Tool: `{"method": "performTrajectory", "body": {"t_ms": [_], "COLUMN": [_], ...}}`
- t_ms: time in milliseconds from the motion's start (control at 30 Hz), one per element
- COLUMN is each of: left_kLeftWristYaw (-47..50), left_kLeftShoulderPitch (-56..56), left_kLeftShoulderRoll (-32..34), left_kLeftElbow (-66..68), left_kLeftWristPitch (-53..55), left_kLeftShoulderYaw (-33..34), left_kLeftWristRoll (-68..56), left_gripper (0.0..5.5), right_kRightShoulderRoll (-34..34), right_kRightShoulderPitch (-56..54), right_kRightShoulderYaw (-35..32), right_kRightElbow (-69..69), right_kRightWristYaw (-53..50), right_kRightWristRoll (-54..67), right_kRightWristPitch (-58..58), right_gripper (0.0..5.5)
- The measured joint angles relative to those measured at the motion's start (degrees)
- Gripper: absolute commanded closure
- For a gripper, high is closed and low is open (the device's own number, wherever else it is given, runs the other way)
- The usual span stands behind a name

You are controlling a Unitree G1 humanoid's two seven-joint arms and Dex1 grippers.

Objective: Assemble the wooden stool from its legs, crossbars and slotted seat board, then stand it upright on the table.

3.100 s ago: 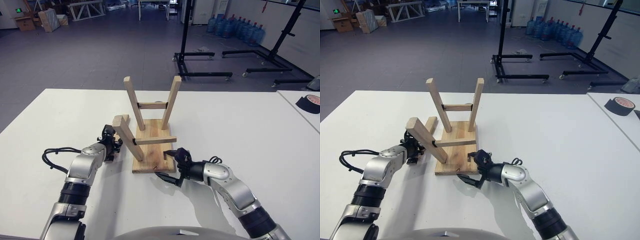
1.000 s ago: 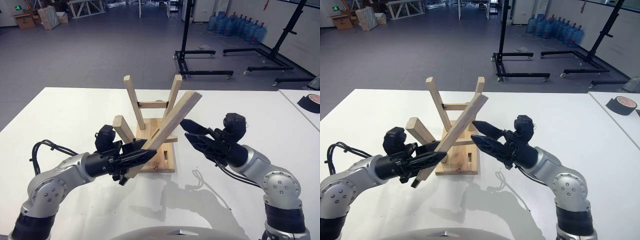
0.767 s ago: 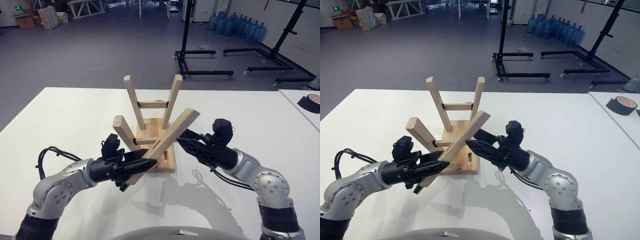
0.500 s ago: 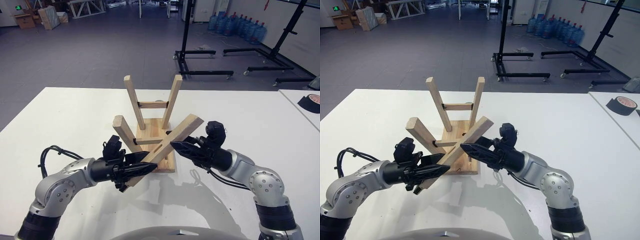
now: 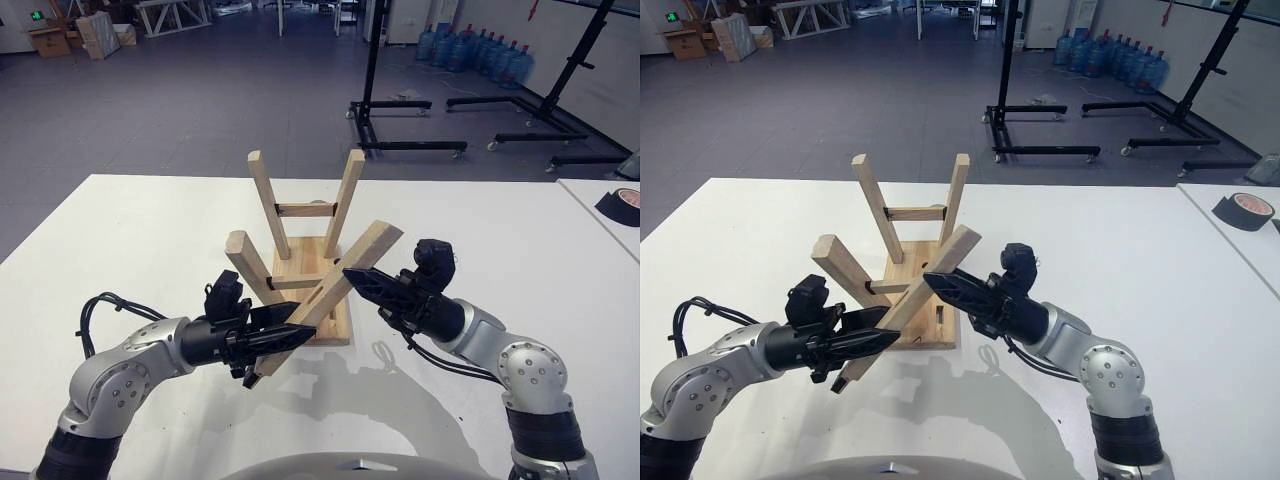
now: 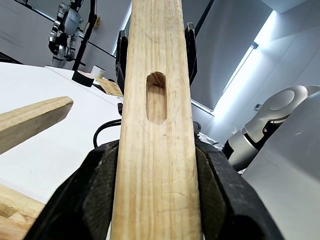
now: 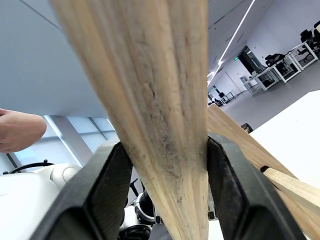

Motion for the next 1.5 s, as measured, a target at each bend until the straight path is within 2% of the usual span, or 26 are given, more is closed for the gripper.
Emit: {"method": "performTrajectory", "body": {"t_ms": [67, 100, 300, 533, 667, 967, 1400, 1500], "left_kLeftWristYaw": [0.5, 0.9, 4.0, 6.5, 6.6, 7.6, 12.4, 12.8], "left_kLeftShoulderPitch": [0.0, -0.1, -1.3, 1.3, 4.0, 1.8, -5.0, -5.8], "left_kLeftShoulderRoll": [-0.1, -0.1, -1.2, -1.6, -2.6, -2.2, -1.5, -1.1], "left_kLeftElbow": [-0.1, -0.1, 0.9, 0.8, -0.6, -0.9, -3.8, -2.3], "left_kLeftWristPitch": [0.6, 1.0, 3.9, 5.6, 5.3, 5.2, 2.6, 2.5], "left_kLeftShoulderYaw": [-0.1, -0.1, 0.8, 5.8, 8.6, 13.4, 17.9, 18.1], "left_kLeftWristRoll": [-0.4, -0.9, -4.7, -11.5, -16.0, -22.6, -29.3, -29.3], "left_gripper": [3.48, 3.11, 2.21, 2.19, 2.19, 2.19, 2.19, 2.19], "right_kRightShoulderRoll": [0.0, 0.0, -1.1, -12.7, -16.4, -14.0, -12.8, -10.6], "right_kRightShoulderPitch": [0.0, 0.0, 0.0, 1.4, 2.2, -3.9, -11.4, -11.9], "right_kRightShoulderYaw": [0.0, 0.0, -1.4, -9.8, -11.0, -7.7, -7.9, -6.2], "right_kRightElbow": [0.0, -0.1, -1.4, 1.0, 7.2, 16.1, 21.3, 23.8], "right_kRightWristYaw": [0.1, 0.2, 3.6, 12.0, 16.8, 21.9, 25.4, 26.2], "right_kRightWristRoll": [-0.2, -0.3, -3.2, -4.6, -11.1, -22.2, -25.8, -27.6], "right_kRightWristPitch": [-0.2, -0.5, -3.2, -3.0, -4.5, -12.0, -14.7, -16.0], "right_gripper": [3.37, 3.38, 3.43, 3.44, 3.44, 3.46, 3.47, 3.47]}}
